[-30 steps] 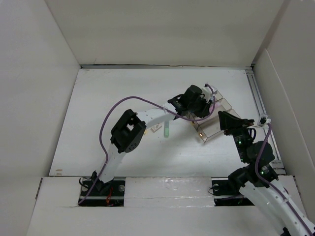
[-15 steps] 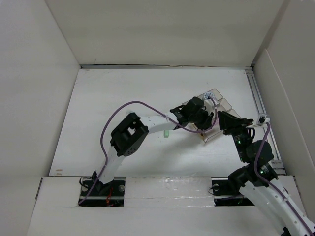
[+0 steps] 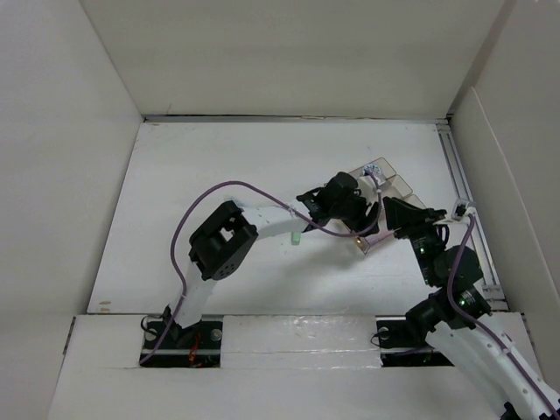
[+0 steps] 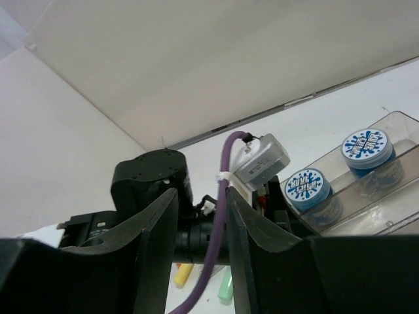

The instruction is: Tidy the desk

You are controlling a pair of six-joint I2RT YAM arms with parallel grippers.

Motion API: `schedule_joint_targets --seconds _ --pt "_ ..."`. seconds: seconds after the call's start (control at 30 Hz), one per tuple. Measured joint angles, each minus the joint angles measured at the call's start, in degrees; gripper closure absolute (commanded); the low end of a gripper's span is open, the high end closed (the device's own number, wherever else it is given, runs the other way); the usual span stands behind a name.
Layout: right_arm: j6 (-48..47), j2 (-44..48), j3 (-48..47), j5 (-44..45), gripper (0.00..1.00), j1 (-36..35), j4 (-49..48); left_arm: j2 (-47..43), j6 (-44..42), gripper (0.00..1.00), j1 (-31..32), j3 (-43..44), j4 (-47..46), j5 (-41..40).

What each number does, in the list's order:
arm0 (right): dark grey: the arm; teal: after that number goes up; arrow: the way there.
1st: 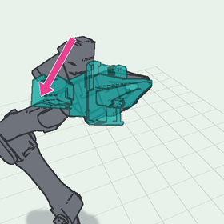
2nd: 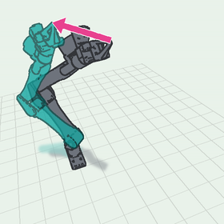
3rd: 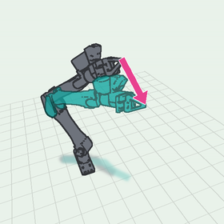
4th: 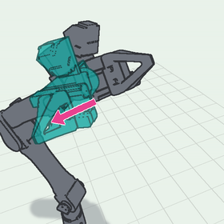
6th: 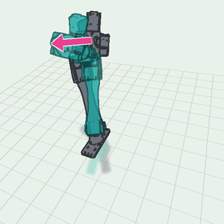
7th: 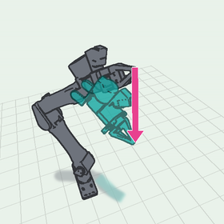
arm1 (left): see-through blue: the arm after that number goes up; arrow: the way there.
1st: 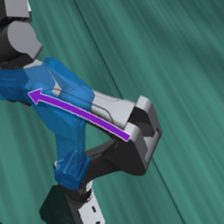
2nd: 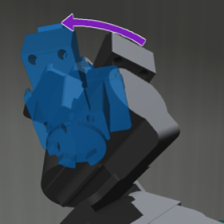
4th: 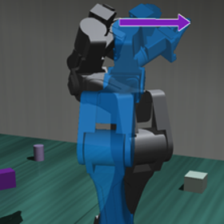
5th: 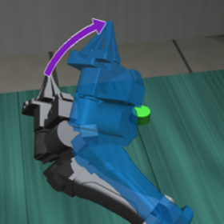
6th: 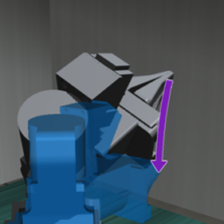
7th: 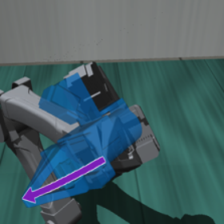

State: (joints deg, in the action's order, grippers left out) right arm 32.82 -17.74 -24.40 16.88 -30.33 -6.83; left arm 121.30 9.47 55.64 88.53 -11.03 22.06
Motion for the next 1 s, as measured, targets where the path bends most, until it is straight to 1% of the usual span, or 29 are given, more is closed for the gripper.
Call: schedule_joint_targets --seconds 0.07,0.17,0.23,0.33,0.37,0.4,0.47,0.53,0.63,0.67,0.77,0.87,1.0 --pt "-0.02 -0.33 0.00 -0.24 0.59 0.00 -0.02 -1.73 0.11 0.43 0.00 -1.92 -0.79 -0.04" --pt "-0.02 -0.44 0.00 -0.39 0.59 0.00 -0.07 -5.79 0.55 0.44 0.00 -5.77 -2.69 -0.87" --pt "-0.02 -0.52 0.00 -0.48 0.61 0.00 -0.07 -9.05 1.07 0.45 0.00 -8.68 -4.70 -2.38" --pt "-0.39 -0.94 0.00 -0.92 0.84 0.00 -0.07 -15.78 2.75 0.46 0.02 -15.47 -8.61 -7.91" --pt "-0.50 -1.20 0.00 -1.05 0.95 0.00 -0.22 -18.08 3.65 0.46 0.04 -17.77 -9.75 -10.47" --pt "-0.50 -1.57 0.00 -1.29 0.98 0.00 -0.48 -20.09 4.52 0.45 0.02 -19.76 -10.45 -12.74" --pt "-0.52 -2.62 -0.02 -2.16 0.99 0.00 -0.98 -24.02 6.54 0.45 0.02 -23.85 -11.06 -19.19" --pt "-0.66 -4.35 -0.22 -3.19 0.98 0.00 -1.38 -26.88 9.20 0.43 0.02 -27.10 -10.38 -25.92" --pt "-0.66 -7.63 -0.31 -4.59 0.87 0.00 -1.88 -28.41 13.11 0.42 0.00 -30.53 -8.15 -35.56" --pt "-0.68 -8.70 -0.31 -5.11 0.79 0.00 -1.95 -28.44 14.25 0.42 -0.02 -31.69 -7.50 -38.21" --pt "-0.83 -10.82 -0.31 -5.99 0.68 0.00 -2.16 -28.26 17.44 0.42 -0.17 -35.32 -4.63 -43.45" --pt "-0.90 -11.41 -0.31 -6.58 0.63 0.00 -2.25 -26.69 20.11 0.43 -0.15 -37.51 -2.67 -46.56" --pt "-0.90 -11.63 -0.31 -6.84 0.62 0.00 -3.26 -23.61 22.10 0.45 -0.17 -37.88 -1.49 -48.35"
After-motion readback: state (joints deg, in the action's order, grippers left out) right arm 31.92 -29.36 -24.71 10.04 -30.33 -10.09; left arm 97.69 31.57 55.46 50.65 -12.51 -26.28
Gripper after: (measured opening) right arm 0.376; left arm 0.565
